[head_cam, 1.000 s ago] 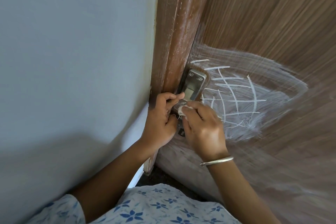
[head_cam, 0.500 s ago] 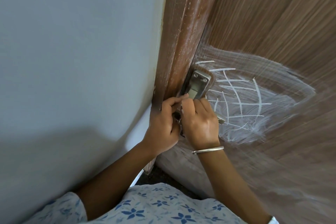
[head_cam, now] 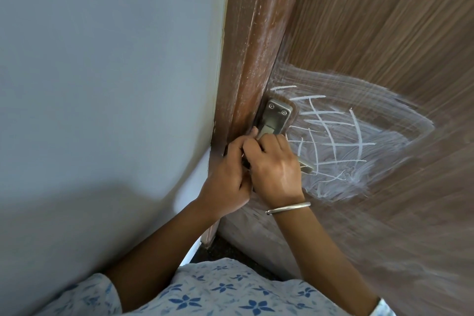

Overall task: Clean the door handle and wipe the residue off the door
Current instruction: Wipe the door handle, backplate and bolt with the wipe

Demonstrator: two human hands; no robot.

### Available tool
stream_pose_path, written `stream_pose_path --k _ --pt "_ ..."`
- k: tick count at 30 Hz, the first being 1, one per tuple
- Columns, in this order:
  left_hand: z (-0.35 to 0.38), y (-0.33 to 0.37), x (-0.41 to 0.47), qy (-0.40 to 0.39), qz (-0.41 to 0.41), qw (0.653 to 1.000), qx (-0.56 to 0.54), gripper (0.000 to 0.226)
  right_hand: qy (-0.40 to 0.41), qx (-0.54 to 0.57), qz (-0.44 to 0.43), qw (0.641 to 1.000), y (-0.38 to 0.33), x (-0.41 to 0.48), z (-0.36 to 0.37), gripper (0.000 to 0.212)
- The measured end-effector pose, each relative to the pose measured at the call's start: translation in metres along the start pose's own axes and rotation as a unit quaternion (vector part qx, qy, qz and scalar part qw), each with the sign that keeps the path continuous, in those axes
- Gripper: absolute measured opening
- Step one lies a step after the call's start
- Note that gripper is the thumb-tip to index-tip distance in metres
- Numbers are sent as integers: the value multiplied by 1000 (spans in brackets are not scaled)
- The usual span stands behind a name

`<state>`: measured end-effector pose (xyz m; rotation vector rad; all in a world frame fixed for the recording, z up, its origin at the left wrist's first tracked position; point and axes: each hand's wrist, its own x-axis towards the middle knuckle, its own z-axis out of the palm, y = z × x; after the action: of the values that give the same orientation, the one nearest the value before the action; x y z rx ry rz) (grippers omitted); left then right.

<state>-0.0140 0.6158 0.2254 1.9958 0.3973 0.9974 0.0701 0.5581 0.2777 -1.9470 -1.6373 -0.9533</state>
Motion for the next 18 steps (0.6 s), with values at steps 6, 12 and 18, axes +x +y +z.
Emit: stream_pose_path --k 6,12,18 --pt "3 -9 -2 -8 -17 1000 -15 79 27 22 23 999 6 3 -3 35" --pt "5 -12 -2 -4 -15 999 -35 74 -25 31 -7 999 7 -5 -1 20" --pt "6 -13 -3 -4 -38 999 -32 77 -9 42 -9 999 9 2 -1 24"
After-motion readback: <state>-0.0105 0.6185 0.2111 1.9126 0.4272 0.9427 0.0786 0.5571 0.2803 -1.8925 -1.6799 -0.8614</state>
